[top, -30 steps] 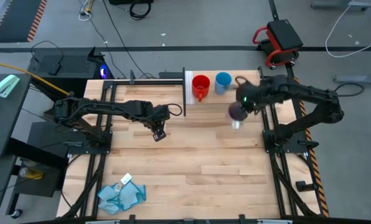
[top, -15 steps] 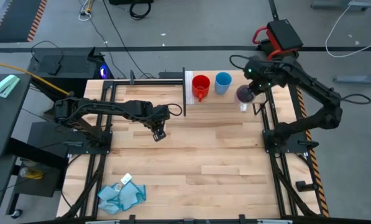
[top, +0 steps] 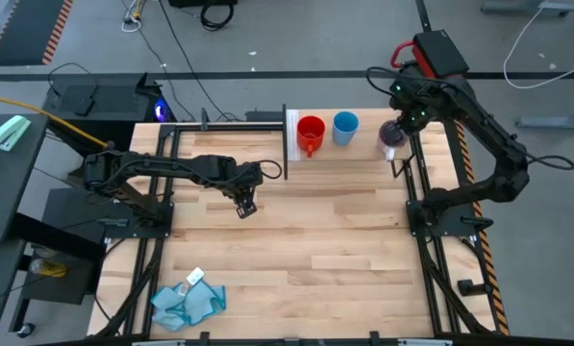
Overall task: Stack small to large cups/mugs on shelf
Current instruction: Put the violet and white mug on the shelf
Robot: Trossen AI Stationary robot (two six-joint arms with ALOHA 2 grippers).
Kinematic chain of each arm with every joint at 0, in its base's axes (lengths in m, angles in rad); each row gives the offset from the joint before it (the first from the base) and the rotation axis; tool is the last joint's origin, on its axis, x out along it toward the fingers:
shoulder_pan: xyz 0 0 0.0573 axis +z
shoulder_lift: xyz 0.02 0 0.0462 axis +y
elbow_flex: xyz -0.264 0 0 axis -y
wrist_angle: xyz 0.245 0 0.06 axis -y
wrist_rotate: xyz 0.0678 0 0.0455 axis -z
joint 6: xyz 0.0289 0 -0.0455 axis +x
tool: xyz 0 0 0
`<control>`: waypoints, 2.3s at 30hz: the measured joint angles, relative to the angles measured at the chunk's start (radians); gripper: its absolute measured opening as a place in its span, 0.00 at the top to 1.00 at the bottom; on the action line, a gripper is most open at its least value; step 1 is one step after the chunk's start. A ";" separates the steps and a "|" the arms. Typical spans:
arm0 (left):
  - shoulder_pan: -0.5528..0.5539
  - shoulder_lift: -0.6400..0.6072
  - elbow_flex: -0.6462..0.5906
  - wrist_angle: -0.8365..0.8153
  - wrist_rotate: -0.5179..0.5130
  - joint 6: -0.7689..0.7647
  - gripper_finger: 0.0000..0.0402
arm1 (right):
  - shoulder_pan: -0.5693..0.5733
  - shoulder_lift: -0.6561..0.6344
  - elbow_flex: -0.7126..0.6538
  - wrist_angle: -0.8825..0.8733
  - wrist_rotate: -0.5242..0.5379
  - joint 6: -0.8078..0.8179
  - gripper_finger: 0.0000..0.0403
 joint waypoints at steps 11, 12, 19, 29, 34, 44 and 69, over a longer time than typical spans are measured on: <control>0.000 0.000 0.000 0.000 0.000 -0.007 0.96 | -0.074 0.020 0.000 0.094 -0.049 -0.080 0.98; 0.000 0.000 0.000 0.000 0.000 -0.007 0.97 | -0.080 0.025 0.000 0.096 -0.050 -0.083 0.98; 0.000 0.000 0.000 0.000 0.001 -0.007 0.96 | -0.085 0.060 0.002 0.151 -0.055 -0.124 0.98; 0.000 0.000 0.000 0.000 0.023 -0.003 0.97 | -0.104 0.093 0.005 0.172 -0.079 -0.158 0.98; 0.000 0.000 0.000 0.000 0.023 -0.002 0.97 | -0.104 0.095 0.013 0.170 -0.092 -0.163 0.98; 0.000 0.000 0.000 0.000 0.024 -0.005 0.96 | -0.103 0.105 0.028 0.168 -0.131 -0.164 0.98; 0.000 0.000 0.000 0.000 0.027 -0.007 0.94 | -0.103 0.117 0.032 0.167 -0.075 -0.152 0.84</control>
